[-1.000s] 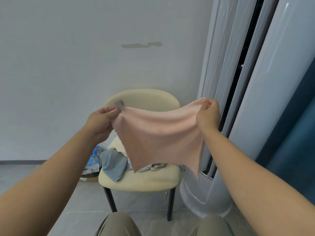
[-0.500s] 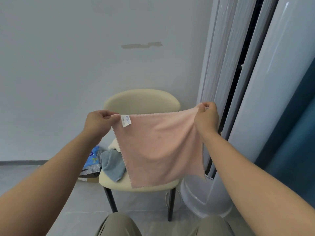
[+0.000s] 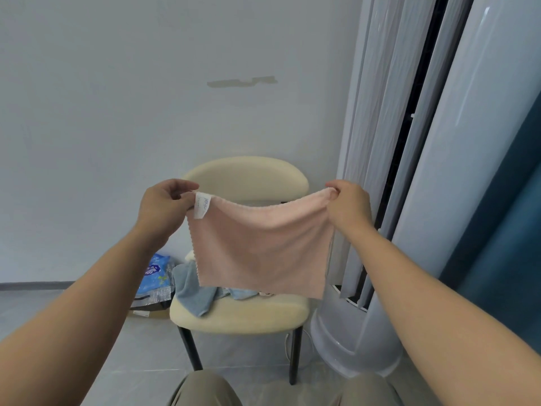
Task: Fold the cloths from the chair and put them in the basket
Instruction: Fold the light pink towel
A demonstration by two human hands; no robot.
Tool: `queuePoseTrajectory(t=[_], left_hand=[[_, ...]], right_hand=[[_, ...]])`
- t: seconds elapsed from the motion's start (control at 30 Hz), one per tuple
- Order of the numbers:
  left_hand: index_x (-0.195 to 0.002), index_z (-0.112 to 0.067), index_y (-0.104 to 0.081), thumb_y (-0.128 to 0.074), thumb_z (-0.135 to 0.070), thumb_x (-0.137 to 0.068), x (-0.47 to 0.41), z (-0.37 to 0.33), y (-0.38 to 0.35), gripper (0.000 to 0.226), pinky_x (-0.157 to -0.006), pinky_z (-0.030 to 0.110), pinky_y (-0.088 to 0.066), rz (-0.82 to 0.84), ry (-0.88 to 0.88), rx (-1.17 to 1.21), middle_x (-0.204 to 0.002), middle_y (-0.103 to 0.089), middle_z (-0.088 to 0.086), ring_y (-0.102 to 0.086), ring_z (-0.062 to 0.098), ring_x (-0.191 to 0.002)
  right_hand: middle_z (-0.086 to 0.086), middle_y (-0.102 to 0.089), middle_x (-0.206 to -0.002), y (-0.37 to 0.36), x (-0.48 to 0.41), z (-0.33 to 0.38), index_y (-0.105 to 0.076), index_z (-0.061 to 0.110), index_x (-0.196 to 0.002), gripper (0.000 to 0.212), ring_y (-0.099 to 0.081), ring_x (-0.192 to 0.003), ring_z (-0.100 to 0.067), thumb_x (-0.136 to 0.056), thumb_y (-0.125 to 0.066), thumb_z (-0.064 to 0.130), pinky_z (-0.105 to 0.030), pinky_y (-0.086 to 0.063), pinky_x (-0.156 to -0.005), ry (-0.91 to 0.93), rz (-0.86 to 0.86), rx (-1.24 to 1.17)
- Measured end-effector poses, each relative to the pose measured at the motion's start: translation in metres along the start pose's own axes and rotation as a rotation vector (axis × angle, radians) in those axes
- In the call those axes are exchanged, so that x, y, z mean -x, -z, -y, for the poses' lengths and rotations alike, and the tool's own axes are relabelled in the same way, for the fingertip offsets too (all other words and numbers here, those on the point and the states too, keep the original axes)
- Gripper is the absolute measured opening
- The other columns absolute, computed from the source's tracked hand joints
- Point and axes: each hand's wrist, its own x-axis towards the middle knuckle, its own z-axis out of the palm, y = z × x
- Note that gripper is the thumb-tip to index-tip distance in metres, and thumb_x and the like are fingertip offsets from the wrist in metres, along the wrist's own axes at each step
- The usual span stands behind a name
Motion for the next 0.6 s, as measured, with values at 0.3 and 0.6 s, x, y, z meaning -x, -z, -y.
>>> queuePoseTrajectory(t=[0.3, 0.6], left_hand=[[-0.097, -0.037, -0.072, -0.06, -0.004, -0.096, 0.018, -0.027, 0.017, 0.036, -0.074, 0.011, -0.049, -0.173, -0.419, -0.271, -0.091, -0.073, -0.006, -0.067, 0.008, -0.08], [-0.089, -0.02, -0.076, -0.058, 0.006, -0.095, 0.038, -0.101, -0.018, 0.033, -0.079, 0.05, -0.06, 0.092, -0.464, 0.194, -0.089, -0.078, 0.006, -0.076, 0.03, -0.087]], right_hand=[[0.019, -0.061, -0.09, 0.011, 0.015, 0.01, -0.061, 0.025, -0.1, 0.026, -0.063, -0.085, 0.001, -0.103, -0.041, 0.009, -0.024, -0.053, -0.076, 0.016, -0.466, -0.405], [-0.005, -0.073, -0.085, 0.016, 0.004, 0.075, -0.063, 0.024, -0.093, 0.029, -0.066, -0.076, -0.02, -0.103, -0.046, 0.002, -0.038, -0.057, -0.069, 0.108, 0.009, -0.752]])
